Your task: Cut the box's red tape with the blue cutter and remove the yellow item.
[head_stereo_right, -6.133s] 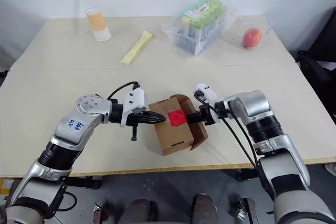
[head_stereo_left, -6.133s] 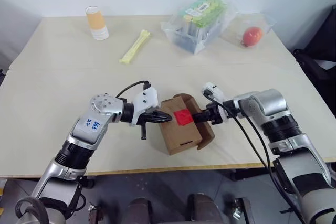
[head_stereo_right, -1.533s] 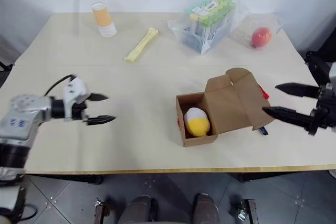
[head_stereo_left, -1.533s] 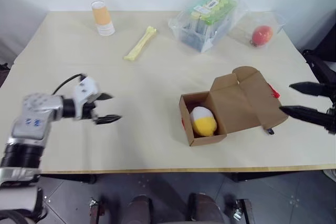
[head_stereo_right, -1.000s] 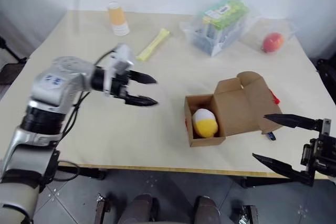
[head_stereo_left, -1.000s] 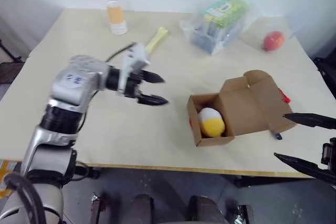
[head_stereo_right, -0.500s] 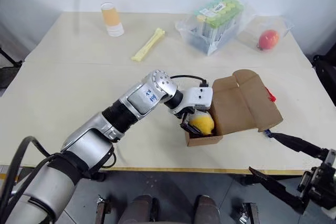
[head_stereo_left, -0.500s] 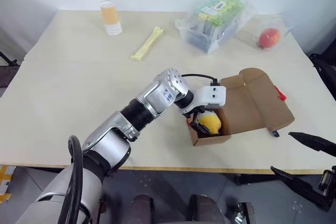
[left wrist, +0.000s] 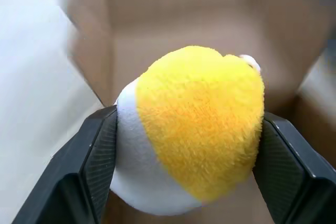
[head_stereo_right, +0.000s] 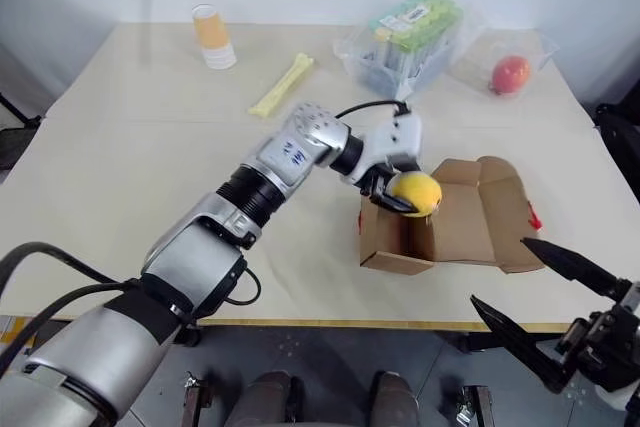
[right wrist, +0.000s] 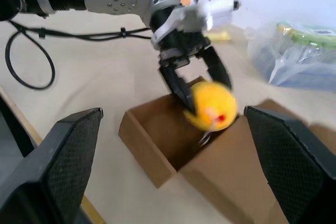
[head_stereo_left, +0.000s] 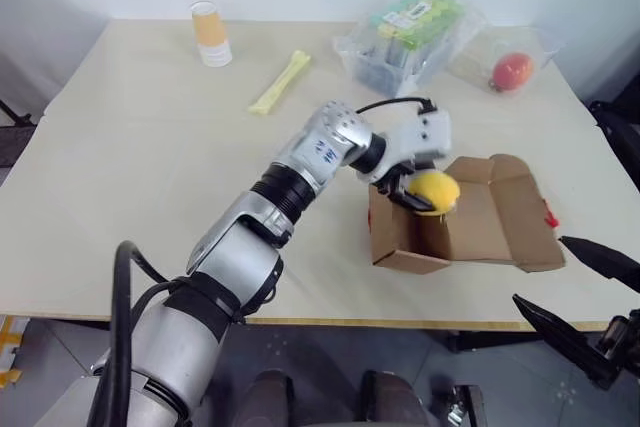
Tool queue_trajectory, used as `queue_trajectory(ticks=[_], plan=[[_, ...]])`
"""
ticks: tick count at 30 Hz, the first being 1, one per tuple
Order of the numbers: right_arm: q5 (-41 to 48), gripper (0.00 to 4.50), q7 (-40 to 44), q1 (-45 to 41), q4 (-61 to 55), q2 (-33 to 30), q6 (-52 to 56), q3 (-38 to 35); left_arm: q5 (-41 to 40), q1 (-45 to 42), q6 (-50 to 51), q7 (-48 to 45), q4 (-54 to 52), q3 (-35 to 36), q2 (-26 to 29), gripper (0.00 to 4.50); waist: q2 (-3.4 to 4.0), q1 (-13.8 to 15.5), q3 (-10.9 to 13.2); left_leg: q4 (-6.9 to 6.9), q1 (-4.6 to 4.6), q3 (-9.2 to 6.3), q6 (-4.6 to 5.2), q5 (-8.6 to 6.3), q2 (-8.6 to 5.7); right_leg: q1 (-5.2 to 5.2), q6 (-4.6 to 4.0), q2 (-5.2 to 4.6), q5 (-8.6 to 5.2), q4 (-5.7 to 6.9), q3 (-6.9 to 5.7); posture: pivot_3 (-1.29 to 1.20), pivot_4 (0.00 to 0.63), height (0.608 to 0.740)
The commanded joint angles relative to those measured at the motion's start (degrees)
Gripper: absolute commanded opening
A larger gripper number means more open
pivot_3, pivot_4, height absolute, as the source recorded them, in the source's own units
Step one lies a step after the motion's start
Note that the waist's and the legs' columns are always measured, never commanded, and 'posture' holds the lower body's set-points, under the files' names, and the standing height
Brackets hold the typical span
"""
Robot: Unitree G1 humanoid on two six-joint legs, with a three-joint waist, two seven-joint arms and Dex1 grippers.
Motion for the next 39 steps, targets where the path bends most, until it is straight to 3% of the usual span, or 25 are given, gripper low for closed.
queue_trajectory(ticks=[1, 5, 7, 9, 16, 20, 27, 34, 39], plan=[[3.02, 4.5, -2.86, -2.85, 0.19, -1.49, -0.54, 2.5, -8.07, -0.33, -0.28, 0.7, -0.16, 11.47, 3.32, 3.64, 0.0, -0.17, 0.0, -0.01, 0.02, 0.0, 0.0, 0.0, 0.0, 0.0, 0.0, 0.0, 0.0, 0.02, 0.0, 0.0, 0.15, 0.74], [2.68, 4.5, -4.39, -8.42, 1.67, -2.11, -0.48, 9.36, -15.02, 5.96, 1.47, 5.42, -4.63, 22.97, 9.48, 3.64, 0.02, -1.08, -0.01, -0.01, 0.07, -0.03, -0.01, 0.0, 0.01, -0.01, 0.01, -0.01, 0.0, 0.21, -0.01, 0.0, 0.15, 0.74], [0.95, 4.5, -4.37, -13.29, 2.71, -1.81, -0.91, 15.72, -16.54, 13.23, 0.57, 10.51, -8.75, 28.37, 13.95, 3.25, 0.04, -1.59, -0.03, -0.02, 0.17, -0.11, -0.01, 0.0, 0.02, -0.03, 0.01, -0.01, 0.01, 0.41, -0.01, 0.0, 0.15, 0.74], [-0.64, 4.5, -4.33, -17.05, 3.8, -1.26, -1.58, 20.37, -16.21, 21.6, 2.17, 12.97, -15.62, 30.22, 18.08, 2.86, 0.08, -2.27, -0.04, -0.03, 0.23, -0.18, -0.02, 0.0, 0.03, -0.03, 0.01, -0.01, 0.01, 0.5, 0.0, 0.0, 0.15, 0.74], [-7.82, 4.5, -0.71, -26.92, 12.07, -1.18, -4.74, 31.47, -15.4, 46.74, 5.36, 21.3, -34.56, 36.36, 28.04, 2.86, -0.22, -1.77, 0.04, 0.2, -0.02, -0.62, -0.1, -0.03, 0.01, -0.01, 0.02, -0.02, 0.02, 0.56, -0.25, 0.0, 0.15, 0.74], [-9.88, 4.5, 2.42, -29.9, 16.02, -1.87, -6.23, 34.0, -16.64, 52.34, 6.93, 24.88, -38.44, 37.87, 28.55, 2.86, -0.21, -0.62, 0.03, 0.31, 0.01, -0.66, -0.11, -0.04, 0.01, 0.12, 0.02, -0.03, 0.02, 0.56, -0.27, 0.0, 0.15, 0.74], [-9.5, 4.5, 4.65, -30.73, 17.31, -3.4, -6.04, 33.74, -13.28, 55.03, 7.07, 28.05, -43.04, 35.32, 30.64, 4.42, -0.22, -0.37, 0.02, 0.39, 0.02, -0.61, -0.11, -0.05, 0.01, 0.15, 0.02, -0.02, 0.02, 0.58, -0.26, 0.0, 0.15, 0.74], [-8.25, 4.5, 7.51, -31.72, 19.96, -6.74, -5.34, 32.13, -18.9, 62.4, 6.71, 21.43, -48.75, 39.95, 35.19, 4.42, -0.21, -1.61, 0.02, 0.12, 0.12, -0.49, -0.12, -0.04, 0.05, 0.06, 0.01, -0.01, 0.02, 0.56, -0.24, 0.0, 0.15, 0.74], [-8.06, 4.5, 9.02, -32.64, 21.79, -8.4, -5.4, 30.91, -22.54, 70.06, 12.24, 18.59, -55.57, 42.57, 39.61, 4.42, -0.2, -1.59, 0.03, 0.1, 0.13, -0.48, -0.13, -0.05, 0.07, 0.06, 0.01, -0.02, 0.02, 0.52, -0.21, 0.0, 0.15, 0.74]])
